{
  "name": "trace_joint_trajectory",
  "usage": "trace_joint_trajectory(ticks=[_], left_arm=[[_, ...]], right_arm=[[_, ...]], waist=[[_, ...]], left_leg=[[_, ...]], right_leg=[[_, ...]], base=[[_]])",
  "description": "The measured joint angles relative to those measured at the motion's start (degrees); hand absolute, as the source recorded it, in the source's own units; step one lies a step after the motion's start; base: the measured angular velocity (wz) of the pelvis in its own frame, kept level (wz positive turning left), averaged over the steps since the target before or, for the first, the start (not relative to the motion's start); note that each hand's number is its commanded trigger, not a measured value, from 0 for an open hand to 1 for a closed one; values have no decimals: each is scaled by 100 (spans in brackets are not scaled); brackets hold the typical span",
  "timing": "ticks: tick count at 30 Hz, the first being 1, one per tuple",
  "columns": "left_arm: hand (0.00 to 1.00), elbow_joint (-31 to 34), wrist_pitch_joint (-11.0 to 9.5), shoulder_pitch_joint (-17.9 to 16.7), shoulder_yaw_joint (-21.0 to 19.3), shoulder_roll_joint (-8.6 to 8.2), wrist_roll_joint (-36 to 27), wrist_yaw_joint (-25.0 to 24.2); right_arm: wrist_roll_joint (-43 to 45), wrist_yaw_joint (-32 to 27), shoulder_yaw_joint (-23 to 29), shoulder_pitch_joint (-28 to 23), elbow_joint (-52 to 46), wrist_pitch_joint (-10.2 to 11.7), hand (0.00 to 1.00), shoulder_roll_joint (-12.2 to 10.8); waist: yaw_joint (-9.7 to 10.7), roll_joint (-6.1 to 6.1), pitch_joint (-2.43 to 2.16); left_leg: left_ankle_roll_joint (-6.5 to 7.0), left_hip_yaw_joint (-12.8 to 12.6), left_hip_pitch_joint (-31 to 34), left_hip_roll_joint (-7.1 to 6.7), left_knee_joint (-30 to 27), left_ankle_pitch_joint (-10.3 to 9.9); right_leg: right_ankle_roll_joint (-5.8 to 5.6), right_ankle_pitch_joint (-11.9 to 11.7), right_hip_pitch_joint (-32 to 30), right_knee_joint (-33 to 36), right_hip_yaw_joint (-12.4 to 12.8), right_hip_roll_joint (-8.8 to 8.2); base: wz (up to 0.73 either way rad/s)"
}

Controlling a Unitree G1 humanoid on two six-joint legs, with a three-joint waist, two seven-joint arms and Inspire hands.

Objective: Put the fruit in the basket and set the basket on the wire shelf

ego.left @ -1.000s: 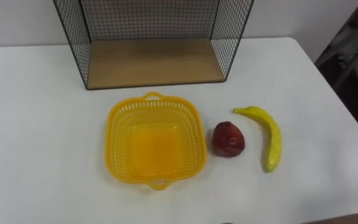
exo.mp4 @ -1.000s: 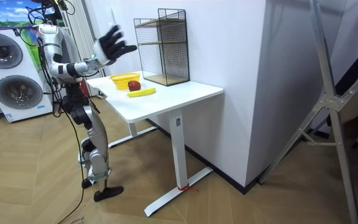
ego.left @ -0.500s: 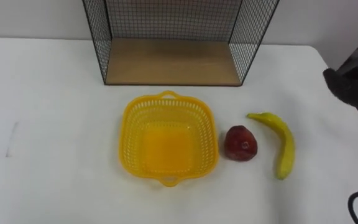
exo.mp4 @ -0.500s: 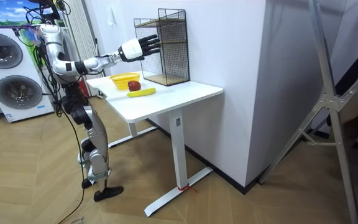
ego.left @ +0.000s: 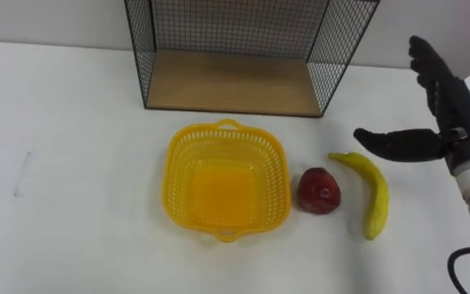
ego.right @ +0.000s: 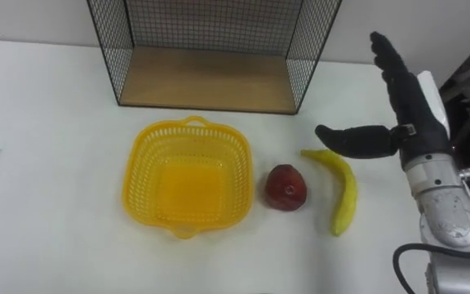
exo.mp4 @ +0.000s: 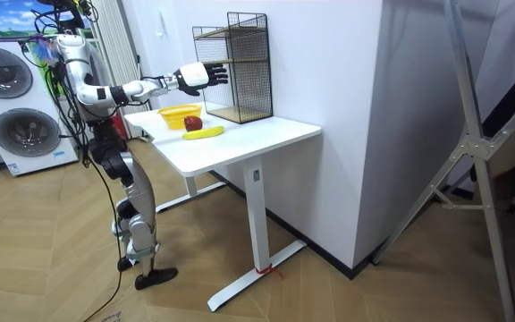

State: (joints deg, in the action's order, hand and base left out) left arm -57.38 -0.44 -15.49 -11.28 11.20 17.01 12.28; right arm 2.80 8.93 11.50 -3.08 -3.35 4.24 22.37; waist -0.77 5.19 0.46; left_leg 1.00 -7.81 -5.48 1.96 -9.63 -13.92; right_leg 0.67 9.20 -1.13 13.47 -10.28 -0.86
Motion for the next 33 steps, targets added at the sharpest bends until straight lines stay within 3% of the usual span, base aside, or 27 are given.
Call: trace_joint_trajectory(ticks=[7,18,22,27,33], left_arm=[[0,2,0,39,73,54,2,0],[0,-15,4,54,205,55,7,2],[0,-104,9,26,260,55,8,3],[0,-195,49,62,399,56,5,11],[0,-198,58,97,481,41,5,7]], right_arm=[[192,372,-139,-6,27,-64,0,-1],[140,516,-380,-45,90,-67,0,-8],[-114,749,-387,-45,92,-166,0,-14],[-979,835,-396,-44,347,-192,0,-69],[-1721,882,-509,-93,830,-192,0,-360]], waist=[[-38,10,-9],[-146,-81,-20],[-140,-132,-39],[-134,-146,-20],[-134,-170,-35]], left_leg=[[0,-3,-6,4,2,0],[-2,11,-34,23,-13,1],[-2,35,-131,34,-12,1],[-3,85,-150,27,8,-2],[-5,159,-59,27,-17,0]], right_leg=[[-1,-4,21,-33,-4,2],[5,-55,102,-102,-54,0],[8,-85,259,-190,-100,1],[5,-89,314,-211,-132,-1],[2,-148,317,-357,-168,18]], base=[[0],[0],[4],[6],[3]])
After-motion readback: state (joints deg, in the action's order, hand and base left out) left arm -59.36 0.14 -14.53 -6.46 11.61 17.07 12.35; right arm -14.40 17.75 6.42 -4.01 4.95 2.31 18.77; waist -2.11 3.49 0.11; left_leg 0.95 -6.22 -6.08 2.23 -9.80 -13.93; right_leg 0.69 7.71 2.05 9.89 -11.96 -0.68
